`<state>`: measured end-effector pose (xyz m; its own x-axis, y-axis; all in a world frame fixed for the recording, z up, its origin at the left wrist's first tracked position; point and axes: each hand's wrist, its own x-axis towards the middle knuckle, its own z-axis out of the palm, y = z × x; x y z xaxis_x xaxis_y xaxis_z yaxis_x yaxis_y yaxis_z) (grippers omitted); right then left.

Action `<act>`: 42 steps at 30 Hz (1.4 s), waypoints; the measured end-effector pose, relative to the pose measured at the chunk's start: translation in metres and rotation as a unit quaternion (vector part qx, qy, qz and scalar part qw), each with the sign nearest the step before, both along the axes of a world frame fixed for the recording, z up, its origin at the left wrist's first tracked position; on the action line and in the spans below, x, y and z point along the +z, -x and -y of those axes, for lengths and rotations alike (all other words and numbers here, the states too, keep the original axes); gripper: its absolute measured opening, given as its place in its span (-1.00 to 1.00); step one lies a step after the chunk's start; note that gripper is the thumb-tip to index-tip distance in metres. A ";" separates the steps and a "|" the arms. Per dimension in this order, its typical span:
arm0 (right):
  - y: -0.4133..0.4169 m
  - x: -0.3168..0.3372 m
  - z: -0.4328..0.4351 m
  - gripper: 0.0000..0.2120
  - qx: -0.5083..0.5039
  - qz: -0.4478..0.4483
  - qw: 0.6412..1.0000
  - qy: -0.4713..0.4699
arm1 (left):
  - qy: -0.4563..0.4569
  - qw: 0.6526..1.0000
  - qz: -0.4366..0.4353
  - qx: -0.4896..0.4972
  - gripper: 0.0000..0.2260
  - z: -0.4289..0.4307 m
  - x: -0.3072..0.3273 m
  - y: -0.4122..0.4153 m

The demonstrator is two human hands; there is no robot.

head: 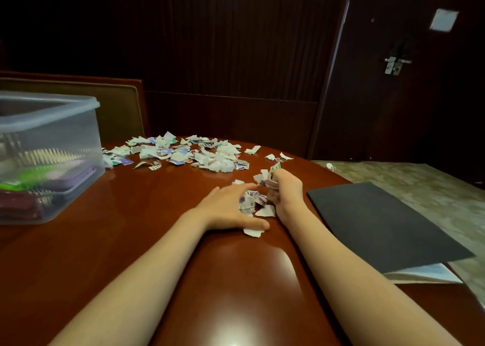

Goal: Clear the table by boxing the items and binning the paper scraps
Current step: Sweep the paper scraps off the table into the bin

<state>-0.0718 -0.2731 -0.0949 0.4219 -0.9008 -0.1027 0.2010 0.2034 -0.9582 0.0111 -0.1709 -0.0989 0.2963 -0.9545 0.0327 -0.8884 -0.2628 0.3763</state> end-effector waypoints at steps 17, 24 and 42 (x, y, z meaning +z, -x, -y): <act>0.074 -0.002 -0.057 -0.68 0.074 0.224 0.962 -0.141 | 0.093 0.995 -0.024 0.023 -0.68 -0.031 -0.005 0.074; 0.096 0.002 -0.085 -0.72 -0.026 0.162 0.980 -0.116 | 0.105 0.991 0.049 0.066 -0.77 -0.047 -0.006 0.100; 0.159 -0.005 -0.127 -0.72 -0.044 0.187 0.971 -0.142 | 0.251 0.637 -0.696 0.215 -0.73 -0.087 0.034 0.127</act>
